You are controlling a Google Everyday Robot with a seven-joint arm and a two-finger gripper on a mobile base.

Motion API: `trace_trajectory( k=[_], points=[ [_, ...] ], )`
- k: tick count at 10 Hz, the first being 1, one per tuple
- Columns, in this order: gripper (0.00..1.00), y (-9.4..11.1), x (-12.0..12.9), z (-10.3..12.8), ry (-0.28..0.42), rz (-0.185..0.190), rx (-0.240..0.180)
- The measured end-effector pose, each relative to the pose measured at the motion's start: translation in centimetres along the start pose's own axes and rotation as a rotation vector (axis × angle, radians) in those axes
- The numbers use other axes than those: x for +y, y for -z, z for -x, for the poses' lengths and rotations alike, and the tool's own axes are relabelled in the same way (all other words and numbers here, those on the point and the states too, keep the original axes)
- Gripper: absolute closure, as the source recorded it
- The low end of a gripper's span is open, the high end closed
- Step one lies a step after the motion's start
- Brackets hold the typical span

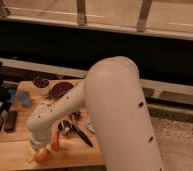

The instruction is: Place apple in tray

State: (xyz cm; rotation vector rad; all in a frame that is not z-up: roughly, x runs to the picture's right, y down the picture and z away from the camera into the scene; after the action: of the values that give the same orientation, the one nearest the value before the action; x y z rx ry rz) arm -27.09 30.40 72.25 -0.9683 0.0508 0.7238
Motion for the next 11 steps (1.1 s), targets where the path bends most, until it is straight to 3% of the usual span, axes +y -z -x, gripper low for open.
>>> trace_trajectory(
  k=[4, 6, 9, 11],
  points=[
    [0.76, 0.1, 0.0, 0.0, -0.008, -0.001, -0.015],
    [0.95, 1.1, -0.4, 0.5, -0.023, -0.002, -0.05],
    [1.0, 3.1, -1.0, 2.1, -0.029, -0.016, -0.102],
    [1.0, 6.1, -3.0, 3.0, -0.046, -0.056, -0.135]
  ],
)
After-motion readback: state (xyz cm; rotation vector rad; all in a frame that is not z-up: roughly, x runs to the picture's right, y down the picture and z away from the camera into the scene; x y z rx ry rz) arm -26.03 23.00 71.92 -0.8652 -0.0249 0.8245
